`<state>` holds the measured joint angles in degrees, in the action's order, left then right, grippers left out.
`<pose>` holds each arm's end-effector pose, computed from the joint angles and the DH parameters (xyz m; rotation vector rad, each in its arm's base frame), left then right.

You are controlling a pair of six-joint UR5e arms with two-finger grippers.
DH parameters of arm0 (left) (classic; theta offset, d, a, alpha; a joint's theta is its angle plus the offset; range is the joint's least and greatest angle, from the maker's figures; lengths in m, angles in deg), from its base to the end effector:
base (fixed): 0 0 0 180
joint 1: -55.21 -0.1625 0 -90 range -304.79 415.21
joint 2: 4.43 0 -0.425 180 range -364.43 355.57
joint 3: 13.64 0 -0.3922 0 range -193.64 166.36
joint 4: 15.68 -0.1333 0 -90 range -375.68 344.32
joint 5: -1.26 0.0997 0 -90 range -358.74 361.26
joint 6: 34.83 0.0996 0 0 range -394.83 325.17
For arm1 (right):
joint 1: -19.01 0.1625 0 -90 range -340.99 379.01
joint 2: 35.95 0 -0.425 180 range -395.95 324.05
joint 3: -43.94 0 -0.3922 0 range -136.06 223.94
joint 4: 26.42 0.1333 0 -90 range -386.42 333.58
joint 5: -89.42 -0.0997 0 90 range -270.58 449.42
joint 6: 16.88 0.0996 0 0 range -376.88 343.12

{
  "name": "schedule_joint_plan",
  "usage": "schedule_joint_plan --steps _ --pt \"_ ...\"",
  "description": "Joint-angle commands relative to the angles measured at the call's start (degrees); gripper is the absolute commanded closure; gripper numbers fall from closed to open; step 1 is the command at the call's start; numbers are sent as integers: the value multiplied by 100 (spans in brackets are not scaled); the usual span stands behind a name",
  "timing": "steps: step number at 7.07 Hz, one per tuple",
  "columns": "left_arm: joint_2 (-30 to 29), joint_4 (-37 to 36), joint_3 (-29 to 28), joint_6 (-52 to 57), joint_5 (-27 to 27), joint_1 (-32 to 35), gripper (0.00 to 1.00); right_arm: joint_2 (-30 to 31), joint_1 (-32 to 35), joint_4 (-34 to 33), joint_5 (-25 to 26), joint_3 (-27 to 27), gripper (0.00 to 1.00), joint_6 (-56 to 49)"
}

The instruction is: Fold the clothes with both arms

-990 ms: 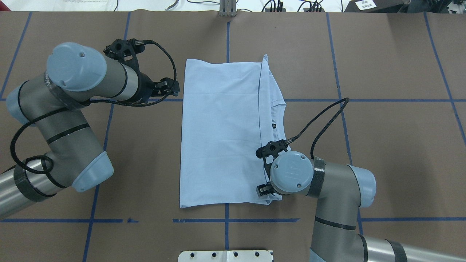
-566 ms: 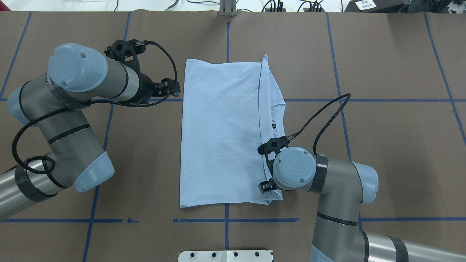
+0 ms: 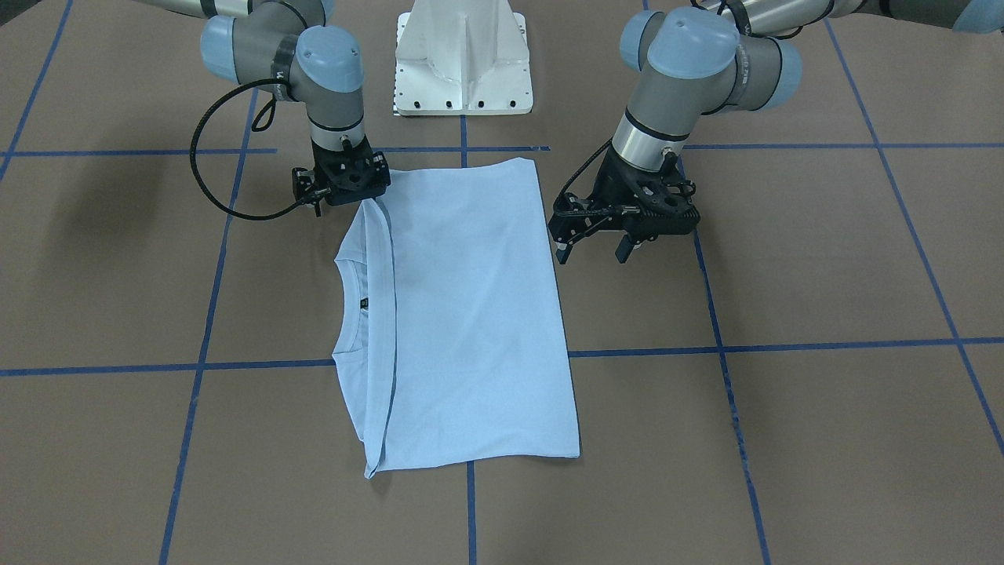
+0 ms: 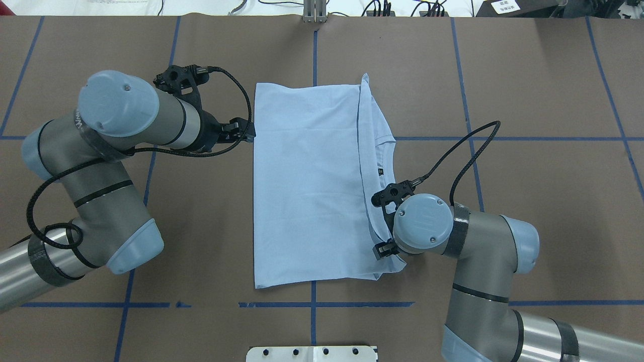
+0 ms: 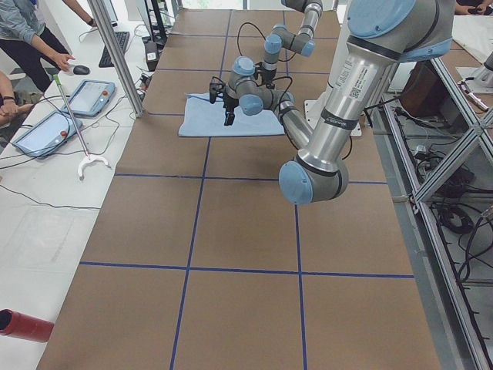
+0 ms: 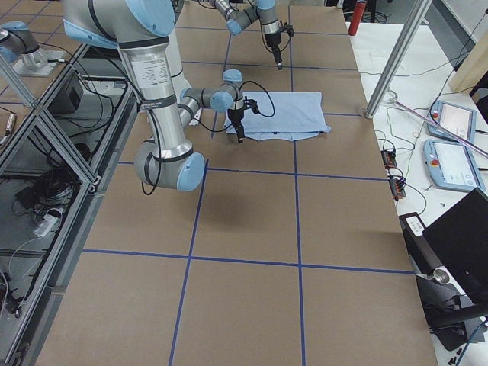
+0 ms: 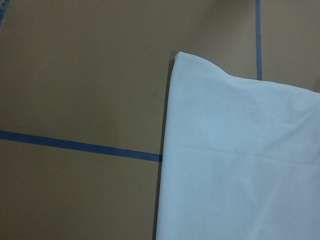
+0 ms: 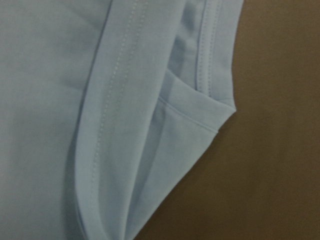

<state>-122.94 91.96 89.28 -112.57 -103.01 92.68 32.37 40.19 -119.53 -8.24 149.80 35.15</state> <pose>0.4346 -0.4702 0.2405 0.2262 1.0284 -0.2704 -0.5217 -0.3309 0.3435 0.1842 -0.5885 -0.3239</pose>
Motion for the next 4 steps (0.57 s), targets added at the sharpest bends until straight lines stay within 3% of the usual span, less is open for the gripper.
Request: schedule_joint_plan --steps 1,4 --pt "-23 2 -9 -109 3 -108 0 294 254 20 -42 75 0 -263" --pt "-23 2 0 -118 3 -108 0 305 640 20 -295 154 0 -404"
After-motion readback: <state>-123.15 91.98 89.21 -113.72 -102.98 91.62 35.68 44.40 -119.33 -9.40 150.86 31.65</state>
